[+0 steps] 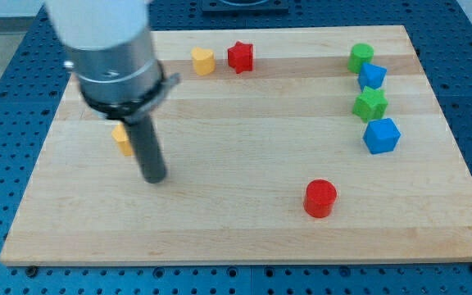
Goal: Place the yellow hexagon left to the yellow heart to form a horizontal line
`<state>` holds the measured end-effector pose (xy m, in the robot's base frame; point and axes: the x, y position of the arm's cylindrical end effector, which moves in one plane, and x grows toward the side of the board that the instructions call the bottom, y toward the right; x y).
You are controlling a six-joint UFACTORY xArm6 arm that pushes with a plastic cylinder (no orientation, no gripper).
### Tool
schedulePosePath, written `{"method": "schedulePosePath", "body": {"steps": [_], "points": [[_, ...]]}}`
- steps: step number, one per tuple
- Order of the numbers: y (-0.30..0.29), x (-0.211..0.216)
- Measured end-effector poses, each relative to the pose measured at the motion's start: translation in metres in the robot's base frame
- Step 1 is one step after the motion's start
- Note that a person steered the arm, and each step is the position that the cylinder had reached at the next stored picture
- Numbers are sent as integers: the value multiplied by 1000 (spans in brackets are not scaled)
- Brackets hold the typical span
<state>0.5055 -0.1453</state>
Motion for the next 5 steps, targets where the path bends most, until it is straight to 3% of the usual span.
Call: {"method": "schedulePosePath", "body": {"steps": [2, 5], "points": [[-34, -56], [-34, -149]]}}
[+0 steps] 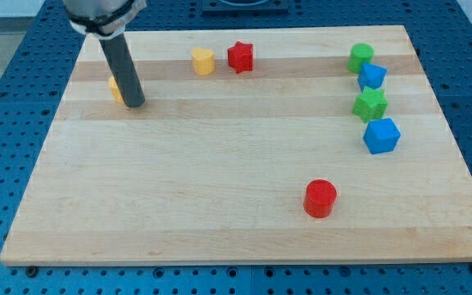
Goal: Place the yellow hexagon left to the yellow heart to form a horizontal line
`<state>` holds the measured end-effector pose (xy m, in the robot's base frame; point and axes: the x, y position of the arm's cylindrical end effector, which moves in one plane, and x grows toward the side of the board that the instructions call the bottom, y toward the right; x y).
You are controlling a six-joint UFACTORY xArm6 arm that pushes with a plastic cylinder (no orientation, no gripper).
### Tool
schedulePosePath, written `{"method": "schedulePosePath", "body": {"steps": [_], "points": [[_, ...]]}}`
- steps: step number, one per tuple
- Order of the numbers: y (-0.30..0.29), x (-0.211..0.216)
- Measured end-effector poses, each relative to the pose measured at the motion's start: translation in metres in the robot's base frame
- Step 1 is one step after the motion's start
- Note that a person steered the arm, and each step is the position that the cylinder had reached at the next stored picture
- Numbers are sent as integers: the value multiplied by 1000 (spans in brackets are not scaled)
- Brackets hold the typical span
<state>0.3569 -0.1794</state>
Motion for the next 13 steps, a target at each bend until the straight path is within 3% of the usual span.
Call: {"method": "schedulePosePath", "body": {"steps": [1, 2, 4, 5, 7, 10, 13], "points": [[0, -12], [-28, 14], [-104, 2], [-86, -21], [-29, -28], [-10, 8], [25, -37]]}}
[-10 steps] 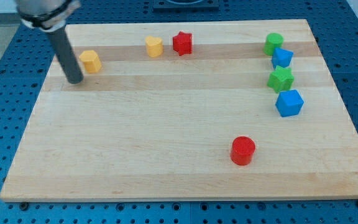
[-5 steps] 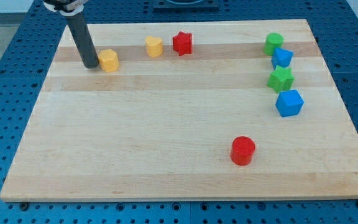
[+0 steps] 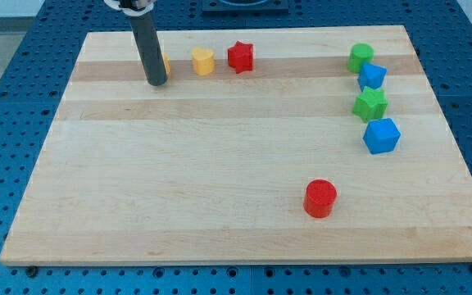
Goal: Place the yellow hexagon left to the yellow heart to form a horizontal line
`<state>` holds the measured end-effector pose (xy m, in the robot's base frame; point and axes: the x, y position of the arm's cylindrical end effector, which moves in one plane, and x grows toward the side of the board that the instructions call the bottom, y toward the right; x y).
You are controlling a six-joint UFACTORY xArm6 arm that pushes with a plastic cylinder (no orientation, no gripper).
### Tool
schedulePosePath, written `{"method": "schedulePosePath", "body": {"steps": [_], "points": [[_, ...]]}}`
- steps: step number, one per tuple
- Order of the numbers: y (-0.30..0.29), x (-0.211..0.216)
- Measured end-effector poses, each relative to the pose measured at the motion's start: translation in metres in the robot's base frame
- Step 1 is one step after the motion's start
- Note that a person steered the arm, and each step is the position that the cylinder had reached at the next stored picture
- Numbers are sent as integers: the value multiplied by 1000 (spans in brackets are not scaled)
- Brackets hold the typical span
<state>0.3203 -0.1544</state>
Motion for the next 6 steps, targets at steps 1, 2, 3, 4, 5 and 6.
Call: {"method": "schedulePosePath", "body": {"steps": [1, 2, 3, 4, 5, 6], "points": [[-36, 1], [-50, -7], [-27, -25], [-22, -25], [-22, -34], [-21, -45]]}}
